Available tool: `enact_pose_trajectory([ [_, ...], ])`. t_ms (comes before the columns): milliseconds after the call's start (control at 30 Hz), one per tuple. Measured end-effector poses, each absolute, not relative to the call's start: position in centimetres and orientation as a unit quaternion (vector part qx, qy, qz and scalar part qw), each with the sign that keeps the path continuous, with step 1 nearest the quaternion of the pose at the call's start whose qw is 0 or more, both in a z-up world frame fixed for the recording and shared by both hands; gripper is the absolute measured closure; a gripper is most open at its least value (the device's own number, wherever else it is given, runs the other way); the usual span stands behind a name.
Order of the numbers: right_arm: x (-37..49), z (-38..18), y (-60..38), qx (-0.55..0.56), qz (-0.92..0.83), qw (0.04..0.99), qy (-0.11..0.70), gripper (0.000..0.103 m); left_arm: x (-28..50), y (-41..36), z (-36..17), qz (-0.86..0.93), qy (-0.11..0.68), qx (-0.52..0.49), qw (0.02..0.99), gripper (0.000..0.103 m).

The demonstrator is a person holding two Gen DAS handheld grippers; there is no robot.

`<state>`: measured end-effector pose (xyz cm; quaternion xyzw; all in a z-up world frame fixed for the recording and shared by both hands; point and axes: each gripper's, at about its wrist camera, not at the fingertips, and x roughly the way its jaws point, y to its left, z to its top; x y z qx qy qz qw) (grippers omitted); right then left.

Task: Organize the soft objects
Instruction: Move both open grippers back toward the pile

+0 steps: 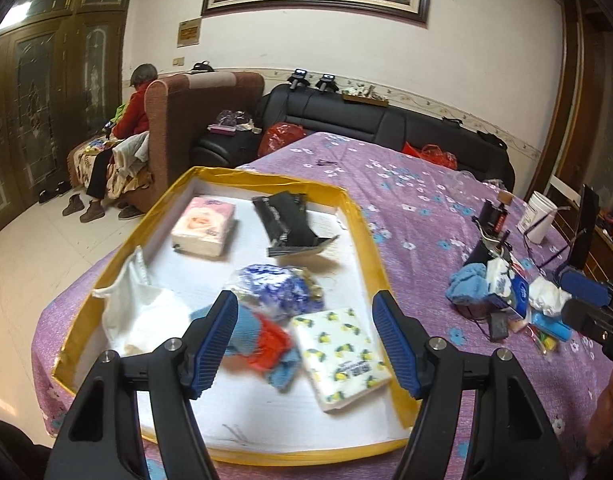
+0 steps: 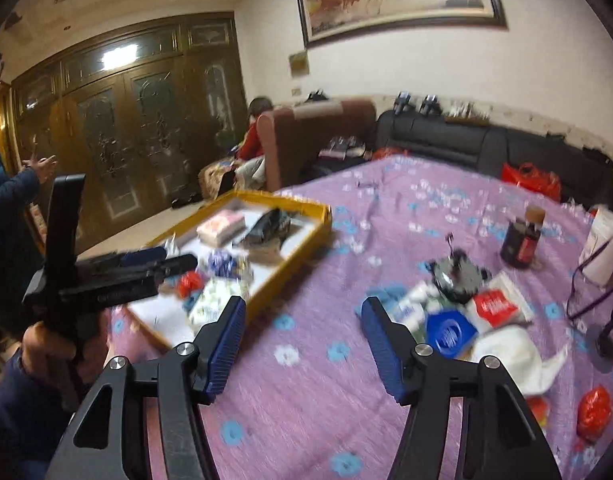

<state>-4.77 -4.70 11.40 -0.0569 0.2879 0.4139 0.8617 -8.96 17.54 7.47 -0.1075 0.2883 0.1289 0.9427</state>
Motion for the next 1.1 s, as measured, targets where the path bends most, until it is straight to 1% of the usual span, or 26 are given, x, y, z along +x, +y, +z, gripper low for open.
enact_pose_trajectory([
  [133, -3.8, 10.8, -7.8, -0.059, 0.401, 0.858, 0.315, 0.038, -8.2, 16.1, 7.6, 0.120, 0.294, -0.094, 0.944, 0.034],
  [233, -3.1, 10.7, -10.6, -0.051, 0.375, 0.869, 0.320, 0.038, -7.7, 14.8, 7.6, 0.112, 0.298, -0.085, 0.944, 0.034],
  [467, 0.3, 11.0, -17.9, 0.079, 0.337, 0.881, 0.321, 0.039, -6.0, 10.9, 7.8, 0.067, 0.318, -0.067, 0.943, 0.034],
  [800, 1.5, 11.6, -21.9, 0.159, 0.301, 0.885, 0.318, 0.039, -0.6, 4.1, 6.4, -0.029, 0.389, -0.072, 0.918, 0.034],
  [867, 1.7, 11.6, -22.5, 0.174, 0.295, 0.883, 0.320, 0.039, 0.6, 2.8, 6.5, -0.031, 0.389, -0.060, 0.919, 0.026],
  [900, 1.8, 11.6, -22.7, 0.179, 0.295, 0.882, 0.321, 0.039, 1.2, 2.0, 6.6, -0.022, 0.385, -0.043, 0.922, 0.020],
  [967, 2.0, 11.5, -22.9, 0.185, 0.294, 0.881, 0.322, 0.039, 2.3, -0.1, 6.9, -0.020, 0.374, 0.001, 0.927, 0.014],
  [1000, 2.0, 11.5, -23.0, 0.185, 0.293, 0.881, 0.322, 0.039, 2.8, -1.1, 6.9, -0.018, 0.369, 0.027, 0.929, 0.010],
  [1033, 2.0, 11.5, -23.0, 0.184, 0.291, 0.882, 0.321, 0.039, 3.2, -1.7, 6.8, -0.013, 0.368, 0.046, 0.929, 0.007],
  [1100, 1.8, 11.6, -23.1, 0.183, 0.289, 0.883, 0.320, 0.039, 4.4, -3.5, 6.3, -0.005, 0.372, 0.096, 0.923, 0.007],
])
